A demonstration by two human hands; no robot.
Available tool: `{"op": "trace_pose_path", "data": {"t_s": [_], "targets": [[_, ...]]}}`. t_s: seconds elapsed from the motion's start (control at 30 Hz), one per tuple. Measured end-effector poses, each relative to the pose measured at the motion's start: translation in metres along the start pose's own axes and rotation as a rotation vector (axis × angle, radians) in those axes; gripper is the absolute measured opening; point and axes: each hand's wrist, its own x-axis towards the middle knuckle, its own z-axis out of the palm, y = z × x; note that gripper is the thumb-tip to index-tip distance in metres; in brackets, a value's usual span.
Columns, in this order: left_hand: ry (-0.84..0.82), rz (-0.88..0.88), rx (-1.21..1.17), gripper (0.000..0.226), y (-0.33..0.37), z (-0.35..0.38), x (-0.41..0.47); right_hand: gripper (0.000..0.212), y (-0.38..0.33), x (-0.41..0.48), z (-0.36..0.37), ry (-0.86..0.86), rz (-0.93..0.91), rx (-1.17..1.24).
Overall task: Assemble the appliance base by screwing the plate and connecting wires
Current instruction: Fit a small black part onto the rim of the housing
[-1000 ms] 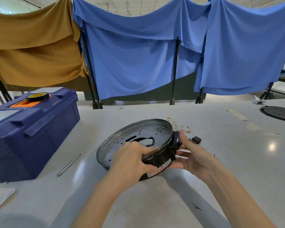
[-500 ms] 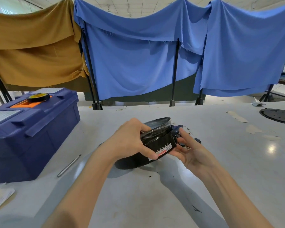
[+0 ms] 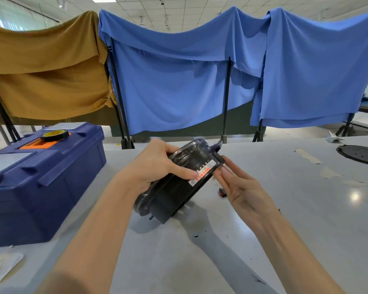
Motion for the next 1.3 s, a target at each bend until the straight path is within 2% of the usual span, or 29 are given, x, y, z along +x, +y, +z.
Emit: {"op": "trace_pose_path", "data": {"t_s": [0.1,0.23,0.37,0.5,0.67,0.73,0.93,1.0,1.07,1.1,1.3], "targets": [[0.013,0.010,-0.132,0.053,-0.002,-0.001,-0.002,0.064,0.002,-0.002,0.012,-0.038,-0.100,-0.152],[0.043,0.015,-0.175,0.052,-0.001,0.004,-0.004,0.097,0.011,-0.006,0.023,-0.057,-0.176,-0.428],[0.066,0.016,-0.173,0.041,0.001,0.010,-0.007,0.121,0.023,-0.010,0.033,-0.051,-0.178,-0.371],[0.072,0.037,-0.294,0.028,0.000,0.011,-0.012,0.134,0.025,-0.013,0.042,-0.018,-0.199,-0.240],[0.164,0.039,-0.456,0.031,-0.007,0.021,-0.019,0.117,0.017,-0.019,0.054,-0.040,-0.171,-0.194],[0.189,0.049,-0.481,0.029,-0.008,0.023,-0.023,0.118,0.015,-0.023,0.054,-0.064,-0.158,-0.241],[0.219,0.048,-0.387,0.030,-0.004,0.022,-0.028,0.117,0.009,-0.025,0.048,-0.141,-0.119,-0.311],[0.222,0.046,-0.383,0.029,-0.003,0.021,-0.030,0.101,0.007,-0.025,0.047,-0.168,-0.097,-0.310],[0.215,0.045,-0.395,0.029,-0.001,0.020,-0.031,0.067,0.004,-0.026,0.046,-0.183,-0.088,-0.328],[0.208,0.043,-0.404,0.030,0.000,0.019,-0.032,0.059,0.002,-0.026,0.046,-0.192,-0.079,-0.341],[0.243,0.011,-0.357,0.030,0.008,0.018,-0.033,0.057,-0.004,-0.024,0.045,-0.236,-0.058,-0.382]]}}
